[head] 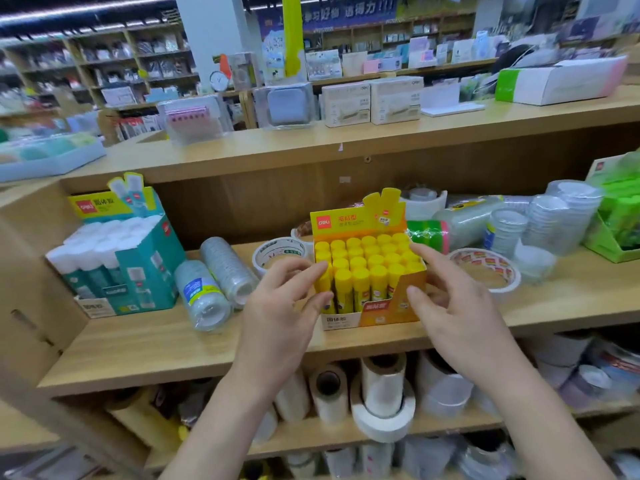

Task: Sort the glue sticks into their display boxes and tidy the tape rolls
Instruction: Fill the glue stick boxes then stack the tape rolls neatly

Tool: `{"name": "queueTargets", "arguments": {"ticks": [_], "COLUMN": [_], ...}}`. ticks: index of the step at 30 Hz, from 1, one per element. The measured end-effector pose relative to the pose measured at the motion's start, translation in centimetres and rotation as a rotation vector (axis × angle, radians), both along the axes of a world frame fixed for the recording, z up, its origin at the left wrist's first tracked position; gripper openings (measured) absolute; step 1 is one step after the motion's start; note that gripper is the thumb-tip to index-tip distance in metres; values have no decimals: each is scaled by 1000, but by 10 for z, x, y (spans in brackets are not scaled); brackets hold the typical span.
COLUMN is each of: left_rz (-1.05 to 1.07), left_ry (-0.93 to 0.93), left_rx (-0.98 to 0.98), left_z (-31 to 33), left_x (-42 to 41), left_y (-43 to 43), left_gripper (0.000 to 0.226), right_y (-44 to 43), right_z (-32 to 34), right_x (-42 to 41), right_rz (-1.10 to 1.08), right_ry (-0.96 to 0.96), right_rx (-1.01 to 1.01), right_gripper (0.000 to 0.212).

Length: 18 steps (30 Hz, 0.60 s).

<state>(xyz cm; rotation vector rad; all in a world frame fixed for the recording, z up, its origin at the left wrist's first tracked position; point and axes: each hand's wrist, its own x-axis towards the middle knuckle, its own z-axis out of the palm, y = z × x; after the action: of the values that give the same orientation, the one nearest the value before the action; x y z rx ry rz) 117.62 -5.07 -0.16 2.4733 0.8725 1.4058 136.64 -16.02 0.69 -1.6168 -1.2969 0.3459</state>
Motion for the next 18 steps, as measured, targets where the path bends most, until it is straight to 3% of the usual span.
{"name": "queueTargets", "arguments": {"ticks": [7, 11, 15, 18], "left_rz": [105, 136, 80, 17], "left_ry": [164, 212, 281, 222], "left_rx": [155, 142, -100, -355], "left_z": [-8, -6, -7, -11], "left_x": [2, 2, 0, 8], "left_y": [2, -2, -13, -28], "left_gripper": [38, 43, 59, 79], "right_y": [1, 1, 6, 10], "right_z": [5, 10, 6, 8], "right_x": [4, 7, 15, 19], "right_rz": [42, 66, 101, 156], "right_ry": [6, 35, 78, 163], "right_rx": [-70, -74, -133, -133], "right_gripper": [63, 50, 23, 32]}}
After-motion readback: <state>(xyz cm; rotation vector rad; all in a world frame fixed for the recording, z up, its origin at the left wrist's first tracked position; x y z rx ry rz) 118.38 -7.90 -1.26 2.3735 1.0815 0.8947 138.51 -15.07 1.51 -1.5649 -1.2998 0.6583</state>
